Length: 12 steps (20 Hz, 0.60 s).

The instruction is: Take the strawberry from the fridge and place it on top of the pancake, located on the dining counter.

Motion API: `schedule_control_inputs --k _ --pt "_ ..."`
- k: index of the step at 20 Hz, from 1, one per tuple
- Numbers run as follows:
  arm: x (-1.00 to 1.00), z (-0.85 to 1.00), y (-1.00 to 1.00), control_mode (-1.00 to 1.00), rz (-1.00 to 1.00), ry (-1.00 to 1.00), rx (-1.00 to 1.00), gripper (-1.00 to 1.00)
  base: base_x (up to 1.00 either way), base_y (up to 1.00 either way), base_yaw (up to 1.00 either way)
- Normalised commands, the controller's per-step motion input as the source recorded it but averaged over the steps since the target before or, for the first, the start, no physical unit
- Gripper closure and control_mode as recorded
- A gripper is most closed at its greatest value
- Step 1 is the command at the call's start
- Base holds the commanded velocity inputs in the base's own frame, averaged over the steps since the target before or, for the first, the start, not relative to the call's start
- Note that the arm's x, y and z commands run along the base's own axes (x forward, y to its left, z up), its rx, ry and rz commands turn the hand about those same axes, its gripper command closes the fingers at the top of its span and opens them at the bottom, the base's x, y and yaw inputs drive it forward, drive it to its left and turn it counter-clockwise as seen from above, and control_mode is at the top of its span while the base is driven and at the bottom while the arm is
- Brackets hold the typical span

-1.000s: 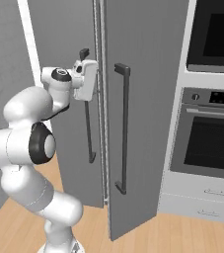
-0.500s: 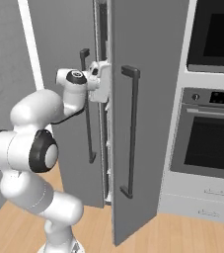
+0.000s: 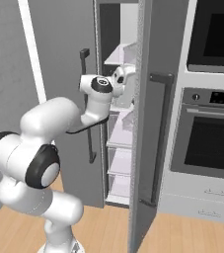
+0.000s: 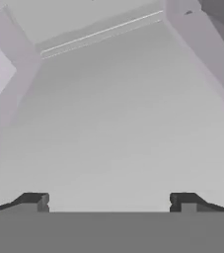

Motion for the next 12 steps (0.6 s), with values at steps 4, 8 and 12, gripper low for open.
schedule_control_inputs --k 4,8,12 --pt "0.0 0.12 -0.98 -1.0 -0.02 -0.04 0.1 -1.0 0.0 0.0 0.0" --pt "0.0 0.11 -0.81 -1.0 0.0 -0.07 0.1 -1.0 0.0 0.0 0.0" --pt "0.0 0.17 -0.63 -1.0 0.0 -0.09 0.09 -1.0 0.0 0.0 0.0"
